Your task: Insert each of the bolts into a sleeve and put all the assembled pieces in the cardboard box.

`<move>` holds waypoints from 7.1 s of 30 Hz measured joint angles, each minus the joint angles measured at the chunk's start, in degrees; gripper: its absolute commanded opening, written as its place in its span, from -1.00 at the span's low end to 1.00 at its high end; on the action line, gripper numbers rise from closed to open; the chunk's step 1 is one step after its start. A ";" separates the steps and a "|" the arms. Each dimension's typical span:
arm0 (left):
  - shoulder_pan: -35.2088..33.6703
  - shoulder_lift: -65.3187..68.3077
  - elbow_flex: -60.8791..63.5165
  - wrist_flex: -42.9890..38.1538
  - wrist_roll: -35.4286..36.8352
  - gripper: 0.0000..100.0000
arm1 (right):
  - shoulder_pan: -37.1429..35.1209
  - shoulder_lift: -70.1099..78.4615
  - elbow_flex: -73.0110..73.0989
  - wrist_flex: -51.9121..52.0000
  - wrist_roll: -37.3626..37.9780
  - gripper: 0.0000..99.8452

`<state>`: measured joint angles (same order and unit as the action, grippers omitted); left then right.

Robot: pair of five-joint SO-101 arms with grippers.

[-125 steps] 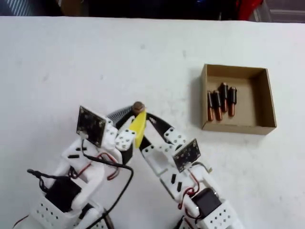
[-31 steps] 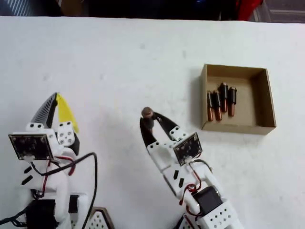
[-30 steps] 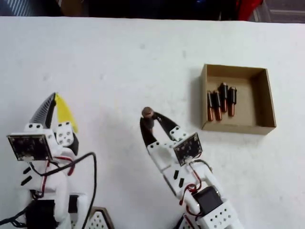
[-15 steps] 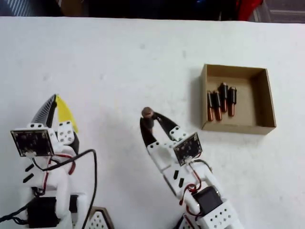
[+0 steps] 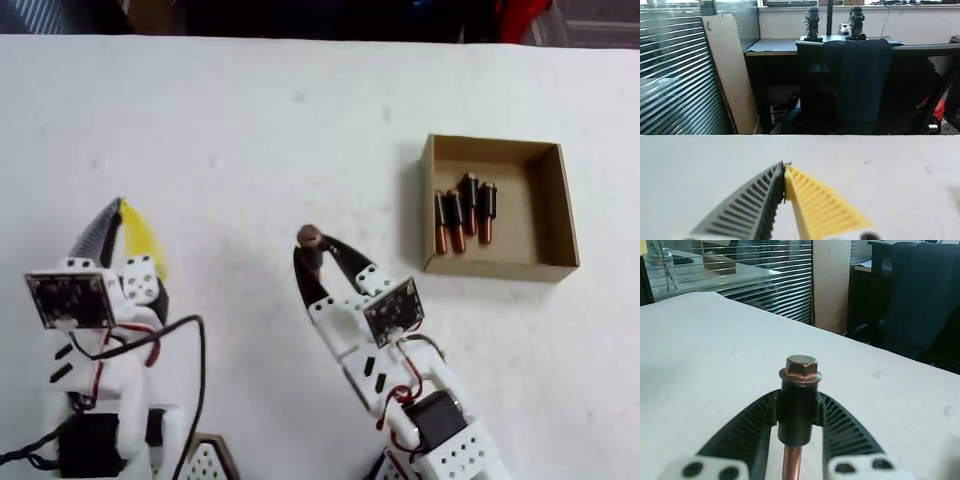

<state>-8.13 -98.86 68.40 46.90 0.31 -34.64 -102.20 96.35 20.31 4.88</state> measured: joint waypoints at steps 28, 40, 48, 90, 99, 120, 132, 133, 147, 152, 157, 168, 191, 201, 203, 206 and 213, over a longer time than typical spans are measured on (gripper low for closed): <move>0.88 -5.19 -15.74 6.77 -2.02 -0.95 | 0.00 0.00 0.00 0.00 0.00 -0.97; 0.44 -5.89 -19.78 15.65 -2.02 -0.95 | 1.14 0.00 0.00 0.00 0.00 -0.97; 0.44 -5.89 -15.91 25.85 -2.02 -0.95 | 1.49 0.00 0.00 0.00 0.00 -0.97; 3.60 -5.54 28.66 14.42 -2.46 -0.95 | 1.49 0.00 0.00 0.00 0.00 -0.97; 3.60 -5.54 28.66 23.03 -2.46 -0.95 | 1.49 0.00 0.00 1.49 0.00 -0.97; 7.91 -5.54 28.66 26.55 -2.37 -0.95 | 23.30 -0.09 -14.68 26.11 0.00 -0.97; 10.73 -5.54 28.66 26.55 -2.37 -0.95 | 28.40 7.91 -31.38 37.01 4.66 -0.97; 10.73 -5.54 28.66 26.55 -2.37 -0.95 | 29.45 10.81 -32.97 37.01 4.66 -0.97; 10.64 -5.54 28.66 26.55 -2.37 -0.95 | 44.13 68.31 -64.97 37.01 5.01 -0.97; 10.64 -5.54 28.66 26.55 -2.37 -0.95 | 47.38 84.13 -74.64 37.01 12.04 -0.97; 10.64 -5.54 28.66 26.55 -2.37 -0.95 | 49.93 96.88 -82.99 37.01 13.98 -0.97; 8.79 -5.54 28.66 26.55 -2.37 -0.95 | 50.90 122.64 -101.45 37.01 14.24 -0.97; 8.79 -5.54 28.66 26.55 -2.37 -0.95 | 53.63 151.47 -136.97 53.36 19.43 -0.92; 8.79 -5.54 28.66 26.55 -2.37 -0.95 | 53.54 152.18 -137.49 53.36 19.43 -0.56; 8.79 -5.54 28.66 26.55 -2.37 -0.95 | 53.54 152.18 -137.49 53.36 19.43 -0.59; 8.79 -5.54 28.66 26.55 -2.37 -0.95 | 53.54 152.18 -137.49 53.45 19.43 -0.62; 8.79 -5.54 28.66 26.55 -2.37 -0.95 | 53.27 145.14 -137.49 58.99 19.43 -0.63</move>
<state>0.66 -104.40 97.05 73.45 -2.07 18.64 42.95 -41.14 79.30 24.31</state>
